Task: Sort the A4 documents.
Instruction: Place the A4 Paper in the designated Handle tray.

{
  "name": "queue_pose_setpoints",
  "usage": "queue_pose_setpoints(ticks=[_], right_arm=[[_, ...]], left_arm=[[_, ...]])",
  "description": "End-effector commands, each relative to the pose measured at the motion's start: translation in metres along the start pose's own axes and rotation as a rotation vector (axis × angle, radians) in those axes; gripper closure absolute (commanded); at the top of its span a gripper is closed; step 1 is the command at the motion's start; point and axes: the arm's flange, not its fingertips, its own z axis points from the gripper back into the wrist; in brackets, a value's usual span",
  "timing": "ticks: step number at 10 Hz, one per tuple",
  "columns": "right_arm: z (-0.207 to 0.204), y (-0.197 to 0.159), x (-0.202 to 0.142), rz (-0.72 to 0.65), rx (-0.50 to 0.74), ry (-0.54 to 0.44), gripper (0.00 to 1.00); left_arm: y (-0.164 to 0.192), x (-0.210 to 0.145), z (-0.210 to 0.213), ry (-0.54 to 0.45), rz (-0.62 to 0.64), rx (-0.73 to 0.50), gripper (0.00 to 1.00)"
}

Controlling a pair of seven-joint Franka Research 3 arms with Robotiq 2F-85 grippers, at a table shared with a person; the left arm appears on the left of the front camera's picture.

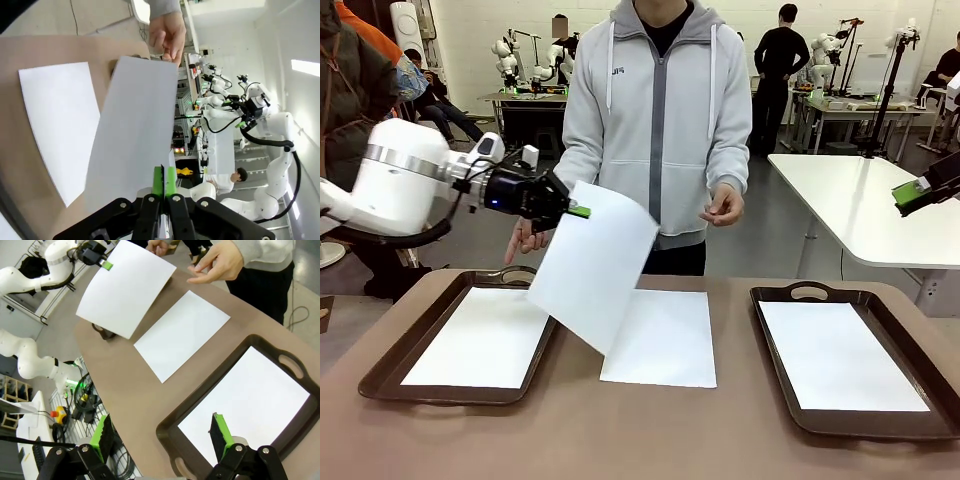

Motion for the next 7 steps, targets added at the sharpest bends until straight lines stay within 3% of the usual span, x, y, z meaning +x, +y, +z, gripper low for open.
queue_pose_setpoints(ticks=[1,4,7], right_arm=[[-0.002,0.0,0.001,0.004,0.006,-0.001,0.0],[-0.002,0.0,0.001,0.004,0.006,-0.001,0.0],[-0.002,0.0,0.001,0.004,0.006,-0.001,0.0]], left_arm=[[-0.001,-0.021,0.031,-0.015,0.076,0.023,0.99],[0.027,-0.03,0.081,0.034,0.175,0.129,0.99],[0.071,-0.014,0.116,0.062,0.164,0.186,0.99]])
